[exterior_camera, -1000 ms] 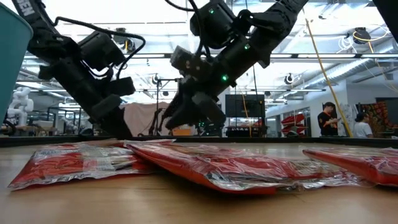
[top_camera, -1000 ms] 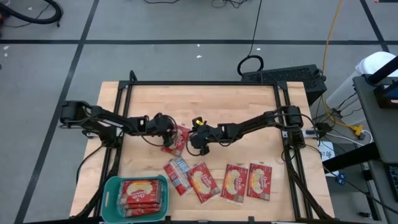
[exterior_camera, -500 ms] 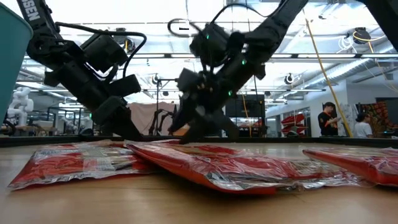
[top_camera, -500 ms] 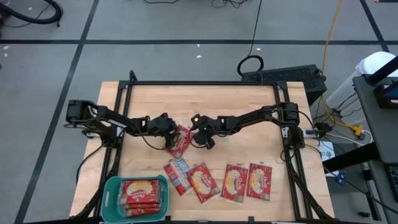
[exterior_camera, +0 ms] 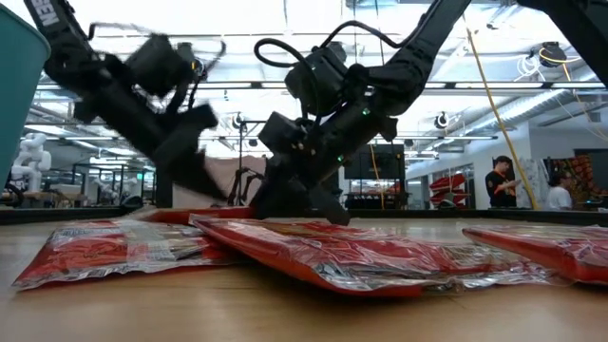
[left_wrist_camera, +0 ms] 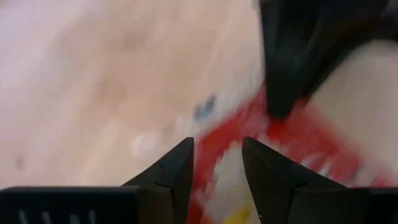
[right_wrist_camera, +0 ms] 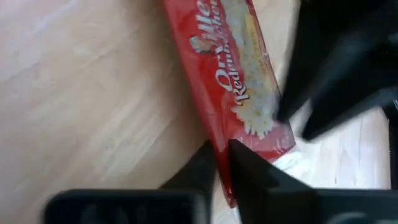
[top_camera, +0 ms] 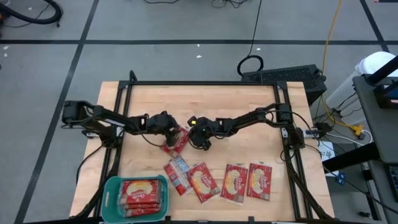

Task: Sort popcorn bags into baskets
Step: Put the red popcorn bag into the blue container

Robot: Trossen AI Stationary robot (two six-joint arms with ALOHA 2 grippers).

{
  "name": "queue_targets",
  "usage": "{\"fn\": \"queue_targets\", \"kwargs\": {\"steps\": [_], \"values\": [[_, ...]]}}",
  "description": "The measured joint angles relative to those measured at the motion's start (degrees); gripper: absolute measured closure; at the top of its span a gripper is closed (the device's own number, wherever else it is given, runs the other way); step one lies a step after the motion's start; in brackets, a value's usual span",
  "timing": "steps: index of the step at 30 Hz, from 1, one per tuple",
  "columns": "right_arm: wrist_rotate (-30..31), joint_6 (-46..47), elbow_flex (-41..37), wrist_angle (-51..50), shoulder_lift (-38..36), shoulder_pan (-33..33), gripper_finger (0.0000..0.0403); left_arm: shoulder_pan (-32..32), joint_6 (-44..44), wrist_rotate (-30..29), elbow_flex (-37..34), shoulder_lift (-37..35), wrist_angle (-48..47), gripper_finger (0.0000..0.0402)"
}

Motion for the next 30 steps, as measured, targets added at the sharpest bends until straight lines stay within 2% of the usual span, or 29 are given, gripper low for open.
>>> {"fn": "queue_targets", "kwargs": {"steps": [2,4,7,10,15,18,21,26,30], "values": [[1.2,2.5,-0.1,-0.5,-0.5,0.6,0.0393,-0.2,-1.4,-0.1,1.3,-3.6,-0.9,0.0261],[3.8,4.9,-0.2,-0.8,-1.1,1.3,0.0386,-0.7,-2.7,-0.3,2.3,-8.3,-3.9,0.0261],[11.8,9.3,-0.3,-1.7,-3.0,2.6,0.0384,-3.0,-3.2,-1.5,4.2,-15.7,-8.5,0.0261],[18.5,13.8,-0.3,-4.4,-6.2,3.6,0.0396,-7.2,0.0,-4.2,5.5,-22.3,-13.1,0.0261],[19.5,26.8,-0.3,-10.2,-12.0,3.8,0.0400,-16.2,6.4,-11.4,5.9,-28.3,-15.4,0.0261],[19.5,34.4,-0.2,-12.7,-14.5,3.8,0.0401,-20.2,8.8,-17.3,5.9,-28.4,-15.7,0.0260],[18.7,40.2,-0.2,-13.5,-15.8,3.8,0.0402,-21.7,8.3,-20.5,5.9,-26.5,-15.6,0.0250],[7.7,50.1,-0.2,-13.0,-16.7,2.8,0.0402,-21.9,6.4,-23.3,5.9,-20.6,-14.4,0.0201],[5.8,51.1,-0.2,-12.8,-16.6,3.0,0.0402,-21.5,7.9,-23.7,5.9,-15.3,-10.2,0.0160]]}}
